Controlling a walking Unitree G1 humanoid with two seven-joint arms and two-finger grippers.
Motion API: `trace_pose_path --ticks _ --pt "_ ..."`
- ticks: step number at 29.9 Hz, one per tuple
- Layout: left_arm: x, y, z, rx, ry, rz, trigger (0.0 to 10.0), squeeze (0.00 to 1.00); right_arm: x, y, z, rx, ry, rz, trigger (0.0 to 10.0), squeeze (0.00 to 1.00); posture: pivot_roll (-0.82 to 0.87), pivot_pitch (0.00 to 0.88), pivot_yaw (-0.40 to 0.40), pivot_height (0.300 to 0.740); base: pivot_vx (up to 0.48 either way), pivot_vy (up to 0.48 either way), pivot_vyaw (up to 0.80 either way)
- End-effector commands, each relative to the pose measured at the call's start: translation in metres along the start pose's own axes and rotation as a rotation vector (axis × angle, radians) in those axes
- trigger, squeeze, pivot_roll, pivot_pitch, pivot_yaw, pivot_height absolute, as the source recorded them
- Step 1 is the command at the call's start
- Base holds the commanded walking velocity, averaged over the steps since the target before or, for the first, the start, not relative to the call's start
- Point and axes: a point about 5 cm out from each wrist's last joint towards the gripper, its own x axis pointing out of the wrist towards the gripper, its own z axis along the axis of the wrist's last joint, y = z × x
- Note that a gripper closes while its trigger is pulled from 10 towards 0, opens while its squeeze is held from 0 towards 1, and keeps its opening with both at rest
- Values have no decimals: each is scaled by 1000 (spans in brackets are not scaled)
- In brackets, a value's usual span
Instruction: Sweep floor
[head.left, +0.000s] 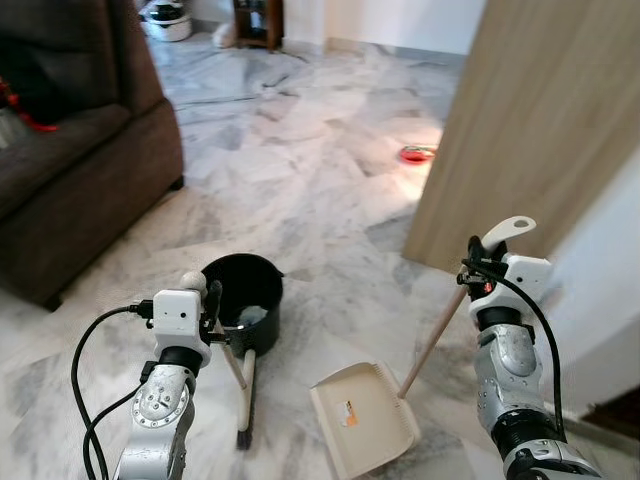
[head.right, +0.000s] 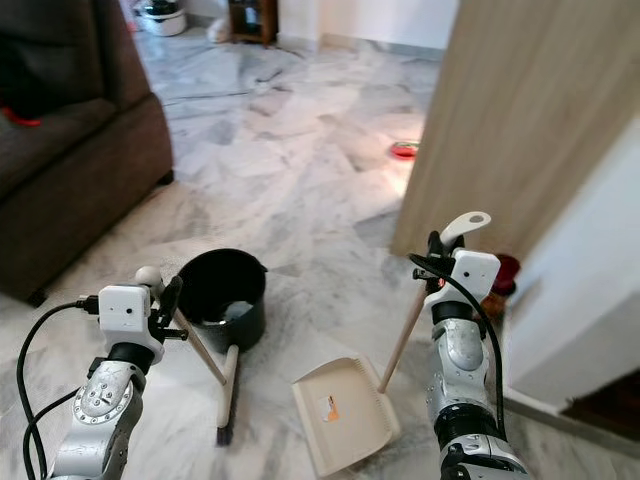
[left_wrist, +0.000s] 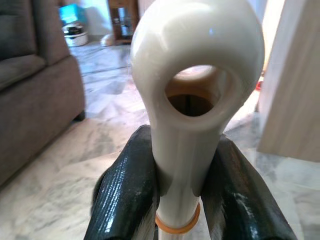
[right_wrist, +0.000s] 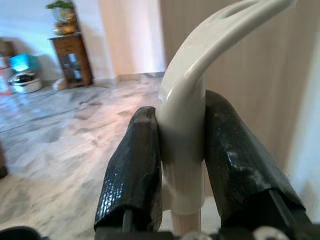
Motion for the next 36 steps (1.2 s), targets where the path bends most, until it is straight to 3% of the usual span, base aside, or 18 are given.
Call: trace_pose_path --ticks 1,36 --pt "5 1 11 15 -52 1 10000 0 4 1 4 11 -15 -5 10000 0 100 75 19 740 0 0 -800" --pt "6 1 10 52 -41 -5 10000 0 4 2 3 -8 -7 -11 10000 0 100 82 24 740 0 -46 -800"
